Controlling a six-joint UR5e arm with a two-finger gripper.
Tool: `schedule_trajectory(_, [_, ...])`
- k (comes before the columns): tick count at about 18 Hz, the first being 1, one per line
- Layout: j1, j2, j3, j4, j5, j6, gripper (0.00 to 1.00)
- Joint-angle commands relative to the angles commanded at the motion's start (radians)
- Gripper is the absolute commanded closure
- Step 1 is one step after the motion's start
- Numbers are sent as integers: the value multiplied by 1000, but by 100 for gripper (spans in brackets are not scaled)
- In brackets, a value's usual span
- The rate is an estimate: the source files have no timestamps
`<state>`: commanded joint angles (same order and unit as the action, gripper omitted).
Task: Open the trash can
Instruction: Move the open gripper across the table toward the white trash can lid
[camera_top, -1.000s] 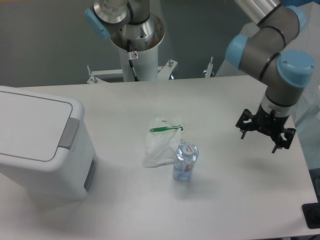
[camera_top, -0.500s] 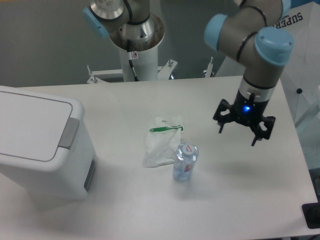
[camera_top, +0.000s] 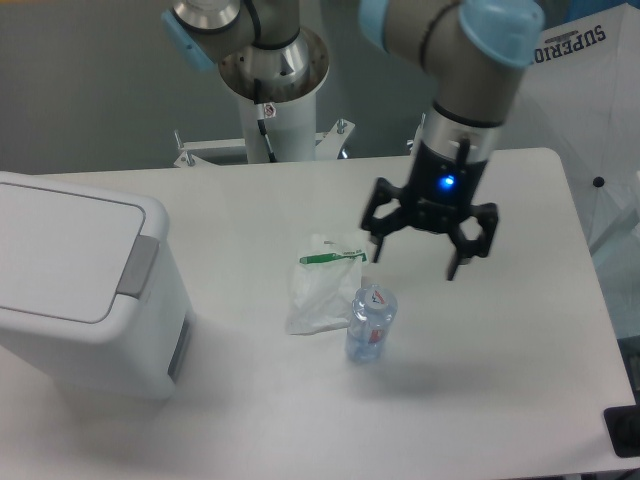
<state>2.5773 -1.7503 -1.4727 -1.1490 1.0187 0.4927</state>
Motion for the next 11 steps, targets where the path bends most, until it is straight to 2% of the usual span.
schedule_trajectory(5, [-101,0,20,5,-5,-42,0])
schedule_trajectory(7, [-143,-2,11,35,-5,-49,0])
schedule_trajectory(11, [-192,2,-12,43,-2,-65,0])
